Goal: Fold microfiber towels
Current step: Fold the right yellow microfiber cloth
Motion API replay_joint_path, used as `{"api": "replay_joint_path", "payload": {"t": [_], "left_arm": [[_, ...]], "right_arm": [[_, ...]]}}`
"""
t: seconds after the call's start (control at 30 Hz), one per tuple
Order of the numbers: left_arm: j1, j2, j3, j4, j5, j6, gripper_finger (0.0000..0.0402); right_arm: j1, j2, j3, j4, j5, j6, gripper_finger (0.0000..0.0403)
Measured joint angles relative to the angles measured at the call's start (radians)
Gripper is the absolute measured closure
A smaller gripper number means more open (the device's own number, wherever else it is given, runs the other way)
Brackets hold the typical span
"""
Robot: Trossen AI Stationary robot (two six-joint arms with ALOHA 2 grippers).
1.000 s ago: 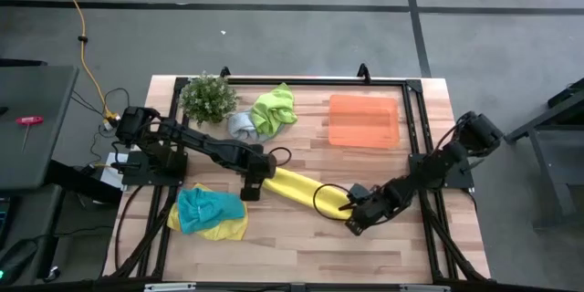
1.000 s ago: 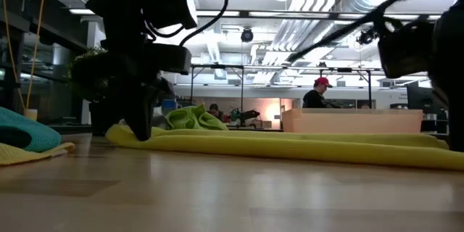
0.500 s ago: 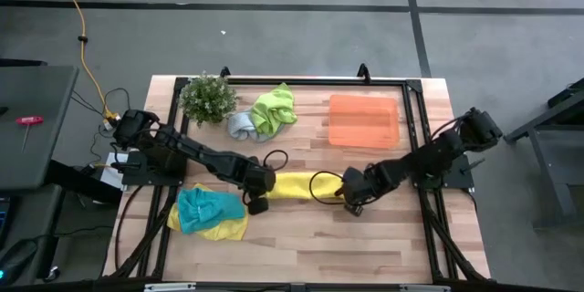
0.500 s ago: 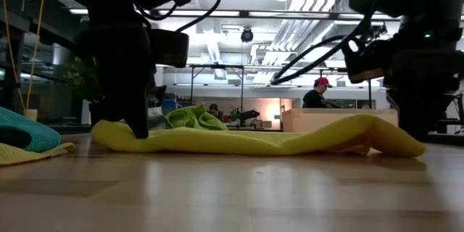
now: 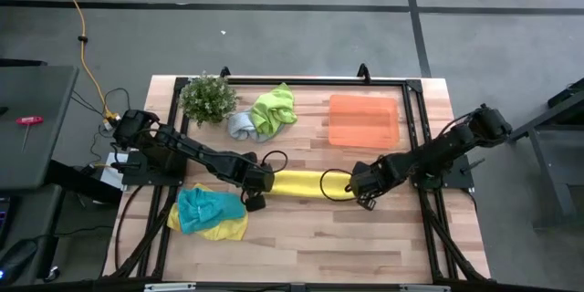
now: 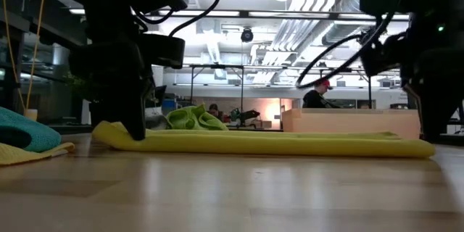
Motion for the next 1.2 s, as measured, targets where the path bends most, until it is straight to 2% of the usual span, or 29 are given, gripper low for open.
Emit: {"api": "replay_joint_path", "payload": {"t": [0.2,0.3,0.57,0.7,0.87,1.07,1.2], "left_arm": [[0.000,0.000,0.000,-0.002,0.000,0.000,0.0401],[0.000,0.000,0.000,-0.002,0.011,0.009,0.0401],[0.000,-0.031,0.047,-0.112,0.029,0.113,0.0401],[0.001,-0.070,0.089,-0.233,0.026,0.183,0.0401],[0.001,-0.172,0.100,-0.233,0.020,0.200,0.0401],[0.001,-0.271,0.067,-0.197,-0.001,0.183,0.0401],[0.001,-0.277,0.034,-0.169,-0.003,0.159,0.0401]], "right_arm": [[0.008,-0.120,0.000,-0.131,-0.005,0.042,0.0403],[0.008,-0.179,-0.005,-0.183,-0.049,0.062,0.0403],[0.009,-0.409,-0.109,-0.173,-0.079,0.242,0.0389],[0.009,-0.529,-0.183,-0.054,-0.079,0.370,0.0343],[0.009,-0.603,-0.270,0.150,-0.006,0.485,0.0257],[0.006,-0.561,-0.352,0.351,-0.022,0.567,0.0158],[0.007,-0.525,-0.359,0.373,-0.026,0.567,0.0123]]}}
